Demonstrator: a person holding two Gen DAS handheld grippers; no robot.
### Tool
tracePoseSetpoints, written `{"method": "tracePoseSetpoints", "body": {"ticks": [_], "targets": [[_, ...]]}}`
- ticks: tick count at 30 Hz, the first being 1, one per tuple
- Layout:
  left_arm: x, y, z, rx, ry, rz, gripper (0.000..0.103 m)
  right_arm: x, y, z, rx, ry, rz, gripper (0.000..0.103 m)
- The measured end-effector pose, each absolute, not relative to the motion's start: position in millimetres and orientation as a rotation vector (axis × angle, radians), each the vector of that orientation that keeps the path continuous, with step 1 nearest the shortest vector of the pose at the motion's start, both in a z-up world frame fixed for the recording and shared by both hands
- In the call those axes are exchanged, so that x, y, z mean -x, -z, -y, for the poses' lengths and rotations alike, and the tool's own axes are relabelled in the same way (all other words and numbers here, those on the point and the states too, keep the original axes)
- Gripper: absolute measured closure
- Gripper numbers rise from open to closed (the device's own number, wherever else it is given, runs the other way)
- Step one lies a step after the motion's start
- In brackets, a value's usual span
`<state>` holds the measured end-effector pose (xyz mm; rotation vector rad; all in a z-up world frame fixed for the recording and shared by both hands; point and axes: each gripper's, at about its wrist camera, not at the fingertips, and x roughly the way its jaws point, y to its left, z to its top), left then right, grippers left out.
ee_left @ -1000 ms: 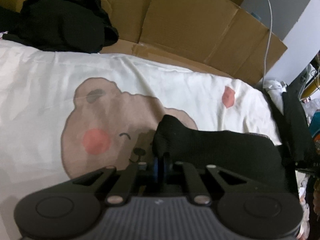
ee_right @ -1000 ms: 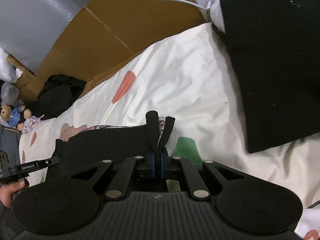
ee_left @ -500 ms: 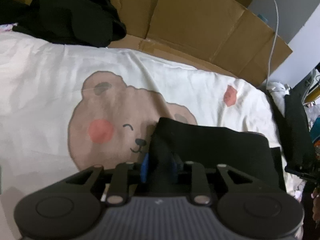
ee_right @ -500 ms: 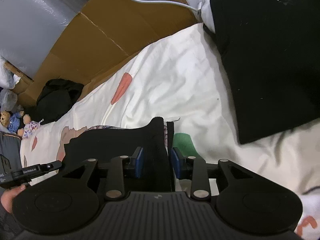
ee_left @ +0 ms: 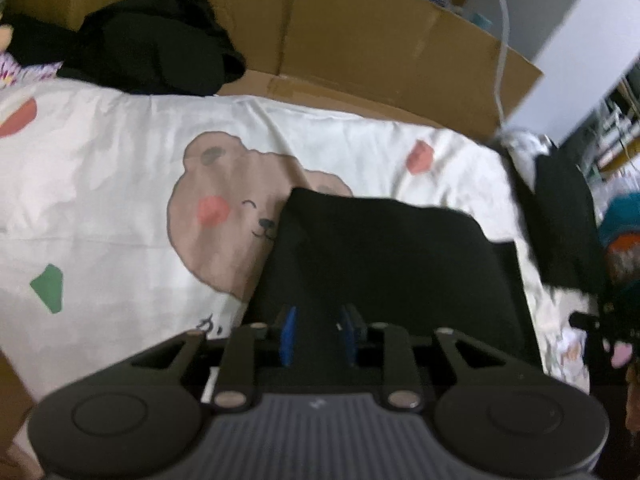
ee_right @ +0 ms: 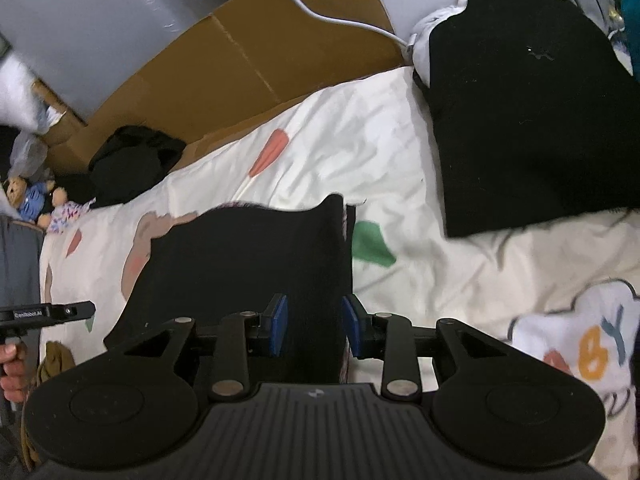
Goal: Fold clothes
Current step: 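Open both tools and release the folded shorts, then move both open tools down to one edge of the folded black shorts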
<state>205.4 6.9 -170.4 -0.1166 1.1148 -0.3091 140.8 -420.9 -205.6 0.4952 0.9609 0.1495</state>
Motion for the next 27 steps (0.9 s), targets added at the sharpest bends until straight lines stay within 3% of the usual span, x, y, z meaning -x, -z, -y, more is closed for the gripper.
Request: {"method": "tracePoseSetpoints", "body": {"ticks": [6,10,27], "targets": [[-191,136,-18,0.087,0.337,-1.112,0.076,-112,188,410,-0.476,-0.169,-0.955,0.069],[-181,125,-30,0.070,0.343,-1.108,0.069,-98,174,407,-0.442,-0.175,-0.953,0.069],[-141,146,-24,-0.079,0.372,-1.220,0.066,-75,165,394,-0.364,-0.192,-0.963,0.069]]}}
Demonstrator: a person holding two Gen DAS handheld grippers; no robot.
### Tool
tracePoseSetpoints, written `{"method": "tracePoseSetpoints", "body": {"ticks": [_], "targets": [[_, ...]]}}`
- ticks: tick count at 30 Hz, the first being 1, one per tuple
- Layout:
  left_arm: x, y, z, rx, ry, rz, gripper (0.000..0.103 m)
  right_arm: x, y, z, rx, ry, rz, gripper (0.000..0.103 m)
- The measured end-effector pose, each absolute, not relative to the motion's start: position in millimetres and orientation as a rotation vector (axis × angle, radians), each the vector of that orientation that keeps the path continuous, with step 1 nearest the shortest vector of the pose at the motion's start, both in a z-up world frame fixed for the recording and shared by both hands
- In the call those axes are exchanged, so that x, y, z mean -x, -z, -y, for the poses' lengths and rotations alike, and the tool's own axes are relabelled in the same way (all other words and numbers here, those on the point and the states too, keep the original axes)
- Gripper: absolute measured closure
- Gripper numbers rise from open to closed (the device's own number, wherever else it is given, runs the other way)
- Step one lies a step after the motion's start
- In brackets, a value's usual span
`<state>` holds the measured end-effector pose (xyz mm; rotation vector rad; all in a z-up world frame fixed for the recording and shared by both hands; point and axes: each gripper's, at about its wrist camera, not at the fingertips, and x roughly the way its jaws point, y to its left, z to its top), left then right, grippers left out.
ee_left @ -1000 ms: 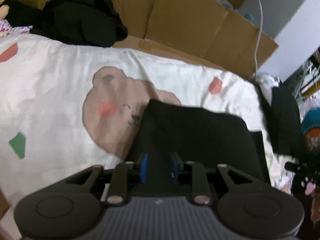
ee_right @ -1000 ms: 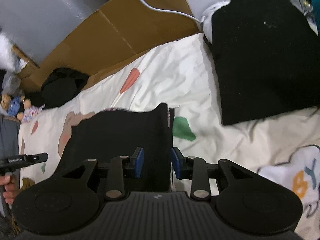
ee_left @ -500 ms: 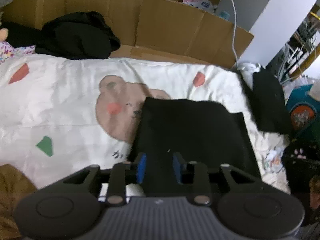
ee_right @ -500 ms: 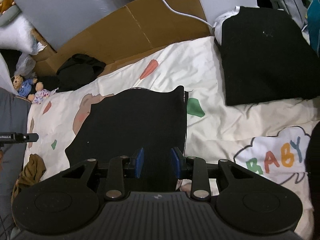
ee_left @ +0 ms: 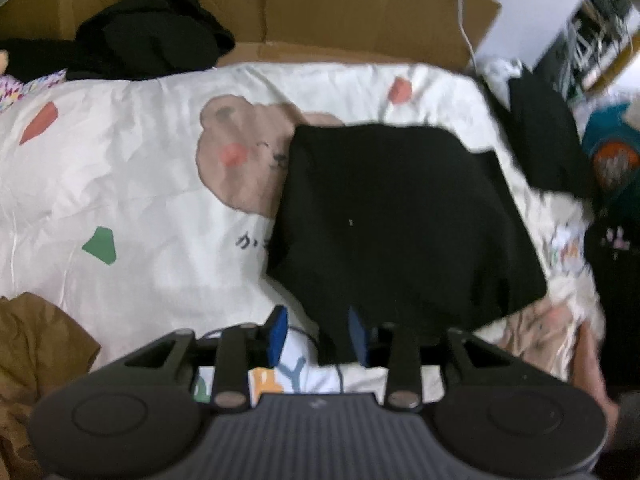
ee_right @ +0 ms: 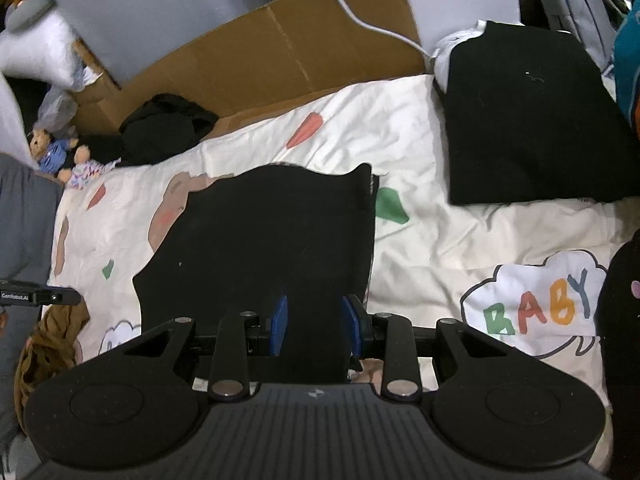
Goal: Fold clothes
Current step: 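Move both open tools down to one edge of the folded black shorts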
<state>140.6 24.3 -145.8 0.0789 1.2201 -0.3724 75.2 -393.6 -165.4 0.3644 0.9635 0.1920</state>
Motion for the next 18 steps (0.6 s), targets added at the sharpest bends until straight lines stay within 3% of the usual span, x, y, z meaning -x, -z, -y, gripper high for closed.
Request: {"method": "tracePoseSetpoints", "body": {"ticks": [18], "targets": [[-124,175,-7,-0.091,0.411,-1.283,0.065,-69,195,383,-0.337,-0.187,-1.005,0.067]]}}
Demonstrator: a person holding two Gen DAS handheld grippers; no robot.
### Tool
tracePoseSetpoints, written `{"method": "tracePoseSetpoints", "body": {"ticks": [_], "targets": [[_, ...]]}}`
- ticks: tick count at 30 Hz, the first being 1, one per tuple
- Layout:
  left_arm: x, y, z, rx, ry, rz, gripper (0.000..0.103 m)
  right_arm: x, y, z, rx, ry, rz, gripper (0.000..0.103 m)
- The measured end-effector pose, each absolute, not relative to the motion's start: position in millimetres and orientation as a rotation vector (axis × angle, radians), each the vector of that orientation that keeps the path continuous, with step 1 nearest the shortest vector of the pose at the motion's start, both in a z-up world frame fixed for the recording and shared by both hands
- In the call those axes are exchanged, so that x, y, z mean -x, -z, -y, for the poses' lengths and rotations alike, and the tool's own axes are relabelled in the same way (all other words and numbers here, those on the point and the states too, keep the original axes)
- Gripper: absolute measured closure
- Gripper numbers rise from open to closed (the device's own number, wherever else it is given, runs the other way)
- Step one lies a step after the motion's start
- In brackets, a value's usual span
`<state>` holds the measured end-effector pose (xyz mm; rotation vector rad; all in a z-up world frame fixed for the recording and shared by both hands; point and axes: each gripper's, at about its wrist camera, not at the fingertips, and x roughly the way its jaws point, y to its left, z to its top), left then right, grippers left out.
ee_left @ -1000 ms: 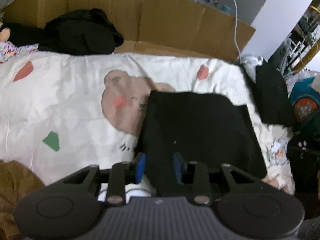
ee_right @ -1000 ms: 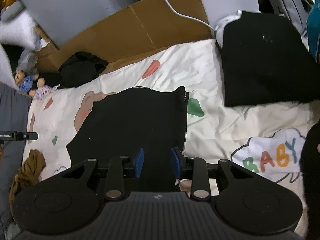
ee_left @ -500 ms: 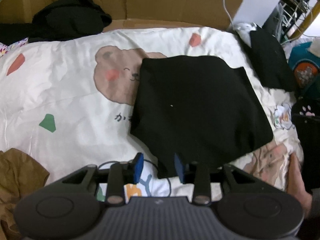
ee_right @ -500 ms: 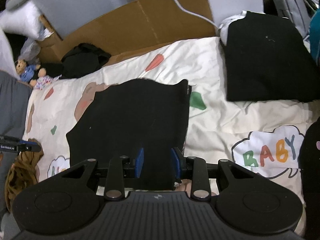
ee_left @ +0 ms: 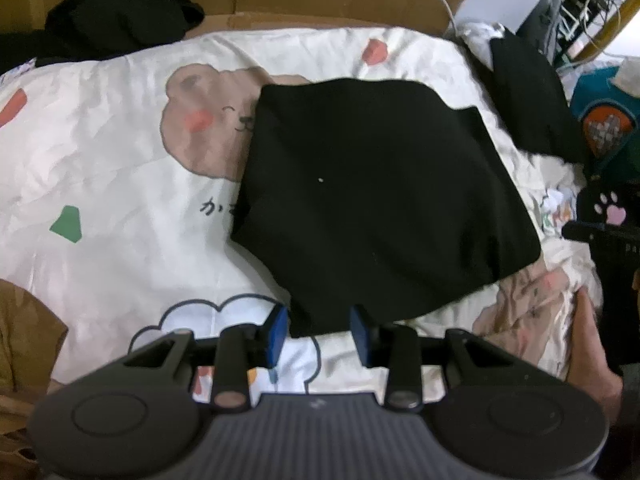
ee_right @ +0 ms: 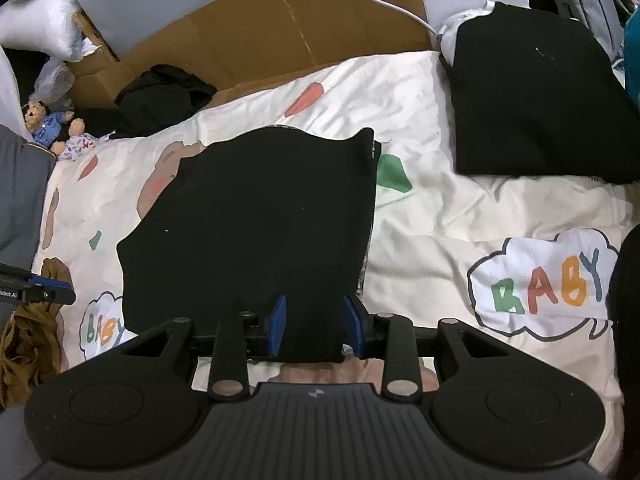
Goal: Fold clothes
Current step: 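Move both open tools down to one edge of the folded black shorts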
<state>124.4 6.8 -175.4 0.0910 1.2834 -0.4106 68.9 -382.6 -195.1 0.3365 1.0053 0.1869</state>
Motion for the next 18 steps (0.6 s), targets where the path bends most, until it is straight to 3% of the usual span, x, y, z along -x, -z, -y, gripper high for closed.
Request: {"method": "tracePoseSetpoints", "body": {"ticks": [18], "targets": [[-122,231,15,-0.190,0.415,-1.387,0.064,-72,229,362,-0.221,-0.268,-1.132,0.067]]}}
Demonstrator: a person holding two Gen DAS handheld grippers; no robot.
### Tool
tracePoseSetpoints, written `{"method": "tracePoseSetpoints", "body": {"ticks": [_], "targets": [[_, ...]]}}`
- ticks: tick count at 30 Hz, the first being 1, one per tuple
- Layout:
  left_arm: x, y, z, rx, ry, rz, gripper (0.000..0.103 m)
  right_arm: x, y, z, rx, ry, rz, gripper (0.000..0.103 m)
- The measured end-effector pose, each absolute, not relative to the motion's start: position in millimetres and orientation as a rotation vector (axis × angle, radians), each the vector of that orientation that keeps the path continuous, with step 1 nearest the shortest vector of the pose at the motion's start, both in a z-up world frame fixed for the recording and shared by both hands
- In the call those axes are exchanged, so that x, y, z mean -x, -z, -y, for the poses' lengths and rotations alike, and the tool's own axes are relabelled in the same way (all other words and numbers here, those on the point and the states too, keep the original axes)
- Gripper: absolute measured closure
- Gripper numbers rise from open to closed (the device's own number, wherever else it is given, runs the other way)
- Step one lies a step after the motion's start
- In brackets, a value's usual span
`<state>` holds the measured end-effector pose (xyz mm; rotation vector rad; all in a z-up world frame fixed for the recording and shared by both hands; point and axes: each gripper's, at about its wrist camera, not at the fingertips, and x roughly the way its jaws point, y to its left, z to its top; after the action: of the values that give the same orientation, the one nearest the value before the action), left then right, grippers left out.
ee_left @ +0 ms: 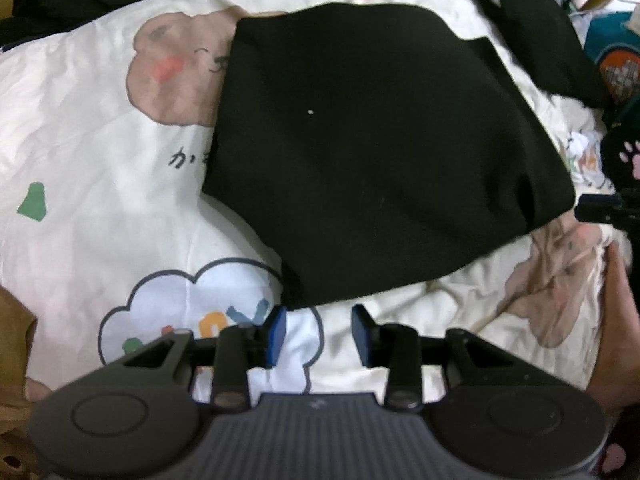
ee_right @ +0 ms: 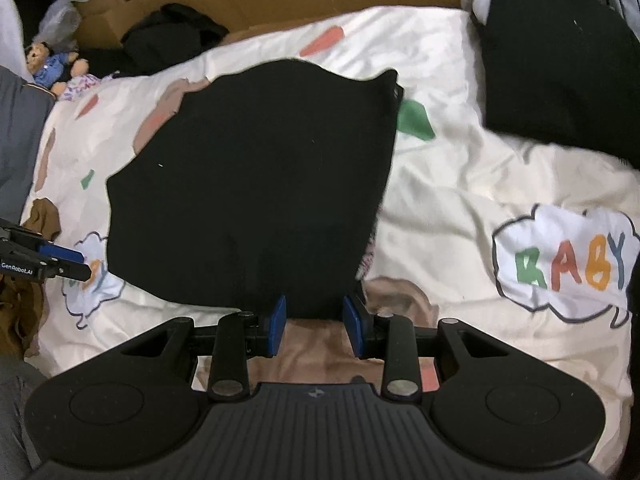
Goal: Fold clothes
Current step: 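Move both open tools down to one edge of the folded black shorts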
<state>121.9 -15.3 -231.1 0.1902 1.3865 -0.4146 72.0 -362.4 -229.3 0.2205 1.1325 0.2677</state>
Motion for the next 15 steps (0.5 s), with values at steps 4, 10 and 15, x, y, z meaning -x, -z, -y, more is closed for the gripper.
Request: {"method": "tracePoseSetpoints", "body": {"ticks": [4,10,15], "targets": [[-126,245,17,-0.195,0.405,-1.411,0.063,-75,235,360,-0.193,-0.274,-1.148,0.067],[-130,259,21,-0.203,0.399,-1.434,0.063,-81,248,356,-0.150,-0.285,-1.175,0.071],[-133,268,25,-0.202,0.394,-1.441,0.066,-82,253,355,-0.112,-0.299,-1.158,0.094]]}}
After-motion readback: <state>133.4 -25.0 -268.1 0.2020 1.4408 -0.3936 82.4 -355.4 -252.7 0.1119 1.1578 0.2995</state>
